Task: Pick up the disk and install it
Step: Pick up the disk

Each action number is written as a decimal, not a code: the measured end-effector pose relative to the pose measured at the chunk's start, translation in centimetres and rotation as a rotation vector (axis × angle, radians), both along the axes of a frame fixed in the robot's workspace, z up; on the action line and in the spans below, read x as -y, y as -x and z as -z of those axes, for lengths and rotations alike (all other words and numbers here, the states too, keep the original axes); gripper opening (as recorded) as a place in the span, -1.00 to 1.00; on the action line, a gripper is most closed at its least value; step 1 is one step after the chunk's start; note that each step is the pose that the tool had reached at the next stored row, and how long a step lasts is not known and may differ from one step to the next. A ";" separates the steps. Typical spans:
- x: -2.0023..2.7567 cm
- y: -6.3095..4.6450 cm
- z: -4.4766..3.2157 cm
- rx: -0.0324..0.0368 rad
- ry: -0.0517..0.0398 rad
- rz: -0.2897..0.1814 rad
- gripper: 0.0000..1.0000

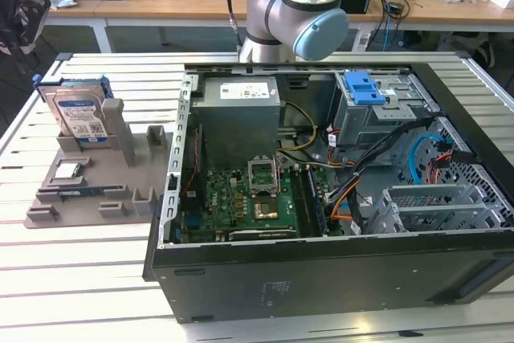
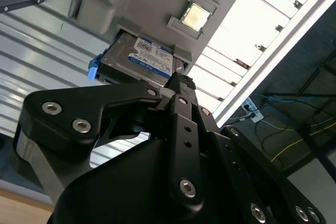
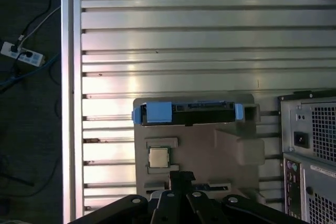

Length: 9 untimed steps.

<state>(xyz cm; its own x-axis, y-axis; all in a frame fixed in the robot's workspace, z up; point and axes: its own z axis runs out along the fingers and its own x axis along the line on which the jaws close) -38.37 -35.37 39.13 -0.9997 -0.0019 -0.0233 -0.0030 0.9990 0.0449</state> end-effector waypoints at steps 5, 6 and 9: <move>0.00 0.0 0.00 0.0000 0.0001 -0.067 -0.80; 0.00 0.0 0.00 0.0000 0.0005 -0.080 -0.80; 0.00 0.0 0.00 0.0000 0.0005 -0.156 -0.80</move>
<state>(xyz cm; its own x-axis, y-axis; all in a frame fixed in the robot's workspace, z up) -38.37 -35.37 39.13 -0.9872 -0.1576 -0.0233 -0.1585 0.9864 0.0444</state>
